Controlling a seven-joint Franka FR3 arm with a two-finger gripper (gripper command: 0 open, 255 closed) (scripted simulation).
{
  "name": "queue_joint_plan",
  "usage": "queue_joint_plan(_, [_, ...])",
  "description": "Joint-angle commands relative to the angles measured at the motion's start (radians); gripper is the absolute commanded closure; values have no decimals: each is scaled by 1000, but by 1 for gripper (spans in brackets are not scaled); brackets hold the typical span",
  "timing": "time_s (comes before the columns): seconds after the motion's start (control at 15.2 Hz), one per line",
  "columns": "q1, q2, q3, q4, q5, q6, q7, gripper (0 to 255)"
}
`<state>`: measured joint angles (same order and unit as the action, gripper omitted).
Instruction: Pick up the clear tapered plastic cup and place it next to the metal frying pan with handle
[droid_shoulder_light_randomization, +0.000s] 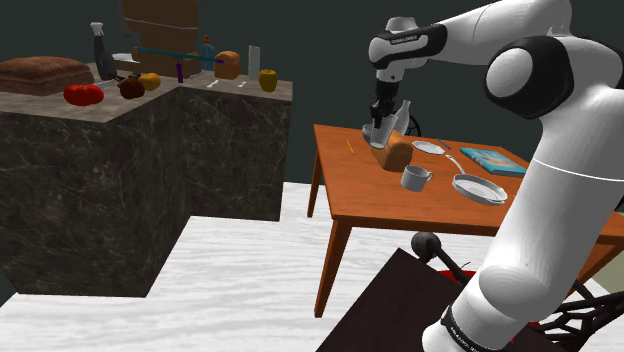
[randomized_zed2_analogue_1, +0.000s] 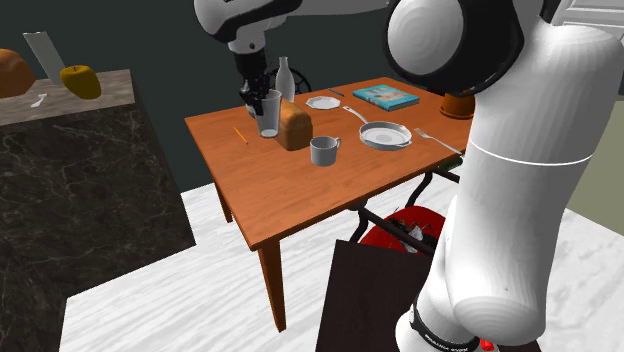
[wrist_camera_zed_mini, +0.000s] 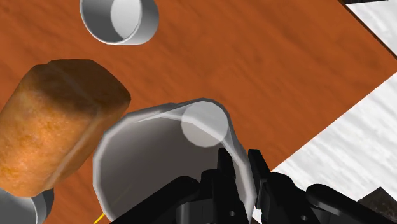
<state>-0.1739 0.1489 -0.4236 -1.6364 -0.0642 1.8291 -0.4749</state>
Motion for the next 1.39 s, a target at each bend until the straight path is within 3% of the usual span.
queue_joint_plan(0.0, [0,1,0,28,1,-27,-1,255])
queue_joint_plan(0.26, [-1,4,0,72,3,-68,-6,255])
queue_joint_plan(0.79, [-63,-153,-65,-113,-56,-12,-124,255])
queue_joint_plan(1.32, [-140,-253,-146,-212,-99,19,-269,255])
